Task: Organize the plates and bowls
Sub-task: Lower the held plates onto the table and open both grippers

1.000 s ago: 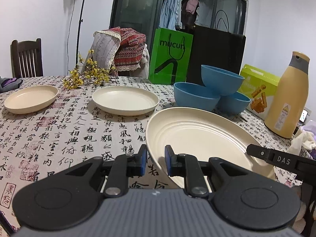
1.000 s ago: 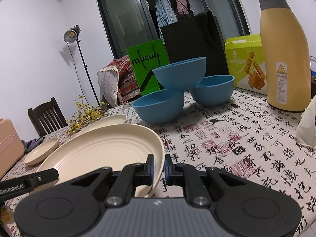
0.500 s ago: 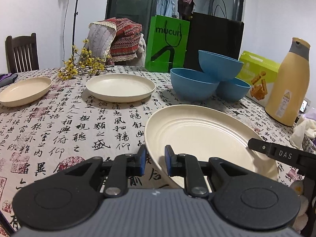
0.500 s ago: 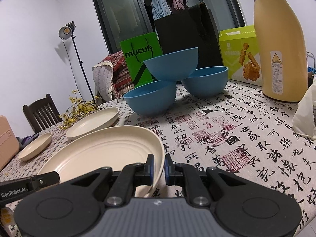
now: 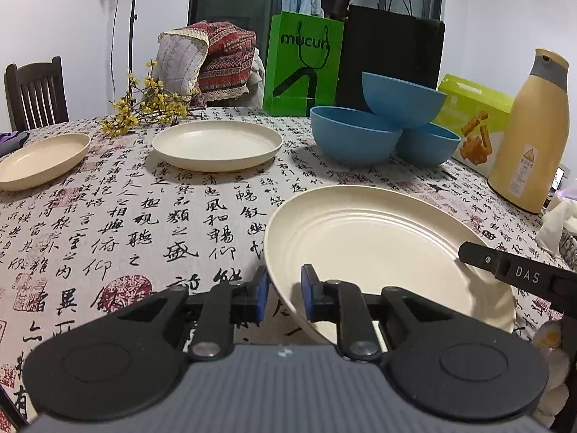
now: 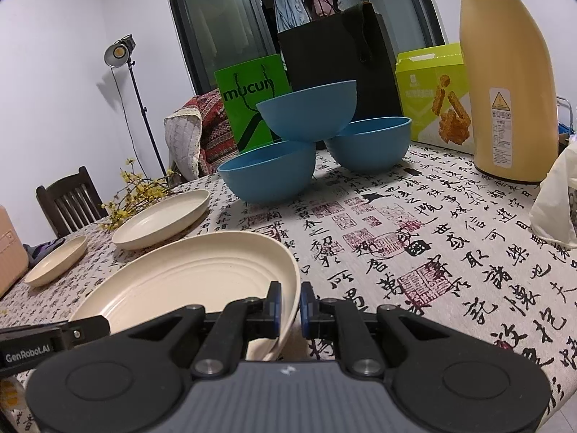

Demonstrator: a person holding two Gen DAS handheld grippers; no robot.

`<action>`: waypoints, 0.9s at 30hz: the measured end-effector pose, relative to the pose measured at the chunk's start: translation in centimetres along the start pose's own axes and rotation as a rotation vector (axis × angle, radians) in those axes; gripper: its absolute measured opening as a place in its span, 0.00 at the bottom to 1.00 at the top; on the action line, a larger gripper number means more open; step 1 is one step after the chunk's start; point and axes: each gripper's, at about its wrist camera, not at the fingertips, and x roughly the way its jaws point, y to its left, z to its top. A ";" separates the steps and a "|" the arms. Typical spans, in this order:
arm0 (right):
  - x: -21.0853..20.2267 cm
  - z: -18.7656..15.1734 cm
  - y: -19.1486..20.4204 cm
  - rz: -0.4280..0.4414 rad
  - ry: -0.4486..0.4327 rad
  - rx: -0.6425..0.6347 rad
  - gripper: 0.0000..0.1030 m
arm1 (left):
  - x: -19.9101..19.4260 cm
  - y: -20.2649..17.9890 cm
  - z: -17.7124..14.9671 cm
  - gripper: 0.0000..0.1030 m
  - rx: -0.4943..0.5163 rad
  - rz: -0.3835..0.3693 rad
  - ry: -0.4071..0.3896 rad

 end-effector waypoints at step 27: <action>-0.3 0.0 -0.4 0.009 -0.051 -0.043 0.39 | -0.8 1.9 0.3 0.64 -0.041 0.002 -0.040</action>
